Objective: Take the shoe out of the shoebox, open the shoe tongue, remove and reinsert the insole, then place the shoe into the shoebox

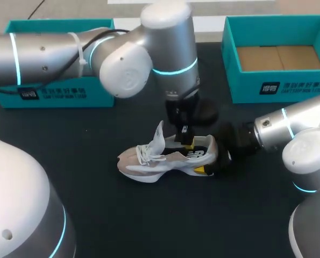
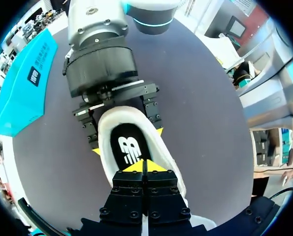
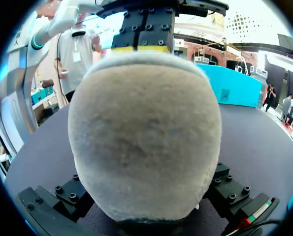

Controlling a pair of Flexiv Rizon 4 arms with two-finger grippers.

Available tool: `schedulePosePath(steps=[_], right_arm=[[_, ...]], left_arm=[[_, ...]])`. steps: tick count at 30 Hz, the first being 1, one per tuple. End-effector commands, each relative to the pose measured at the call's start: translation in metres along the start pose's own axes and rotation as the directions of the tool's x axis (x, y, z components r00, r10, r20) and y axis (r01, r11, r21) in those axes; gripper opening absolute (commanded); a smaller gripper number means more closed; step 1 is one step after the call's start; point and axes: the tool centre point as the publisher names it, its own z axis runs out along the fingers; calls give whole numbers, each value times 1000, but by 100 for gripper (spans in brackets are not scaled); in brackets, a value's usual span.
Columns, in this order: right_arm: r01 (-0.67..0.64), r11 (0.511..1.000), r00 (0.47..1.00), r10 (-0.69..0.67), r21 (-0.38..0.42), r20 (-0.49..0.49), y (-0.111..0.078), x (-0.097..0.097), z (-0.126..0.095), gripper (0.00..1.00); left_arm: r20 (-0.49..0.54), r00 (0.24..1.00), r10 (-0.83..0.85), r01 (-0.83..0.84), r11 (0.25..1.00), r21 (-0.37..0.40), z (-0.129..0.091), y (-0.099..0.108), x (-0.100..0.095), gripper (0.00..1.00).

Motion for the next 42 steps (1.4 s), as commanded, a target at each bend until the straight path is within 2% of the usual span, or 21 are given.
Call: schedulePosePath(steps=[1, 9, 20, 24, 27, 29, 32, 36, 40, 42], right_arm=[[-1, 1000, 1000, 1, 4, 2, -2, -2, 3, 0], [-1, 1000, 1000, 1, 4, 2, -2, -2, 3, 0], [-1, 1000, 1000, 1, 4, 2, -2, -2, 3, 0], [-1, 1000, 1000, 1, 4, 2, -2, -2, 3, 0], [-1, 1000, 1000, 1, 4, 2, -2, -2, 3, 0], [-1, 1000, 1000, 1, 4, 2, -2, -2, 3, 0], [-1, 1000, 1000, 1, 4, 2, -2, -2, 3, 0], [-1, 1000, 1000, 1, 4, 2, -2, -2, 3, 0], [-1, 1000, 1000, 1, 4, 2, -2, -2, 3, 0], [-1, 1000, 1000, 1, 4, 2, -2, -2, 3, 0]], left_arm=[[2, 1000, 4, -4, 1000, 6, 14, 5, -2, 0], [21, 1000, 1, -1, 1000, 14, 36, 13, -3, 0], [-49, 999, 0, 2, 999, 45, 51, 19, 15, 0], [-44, 999, -17, 19, 998, 55, 52, 21, 16, 0], [-29, 1000, -13, 14, 998, 56, 52, 22, 17, 21], [-23, 1000, -11, 12, 998, 55, 51, 23, 17, 25], [-6, 1000, -10, 11, 999, 54, 50, 23, 17, 37], [6, 1000, -4, 4, 999, 48, 55, 23, 17, 40], [53, 999, -1, -1, 999, 33, 66, 26, 14, 35], [82, 997, -4, 0, 999, 39, 69, 27, 12, 36]])
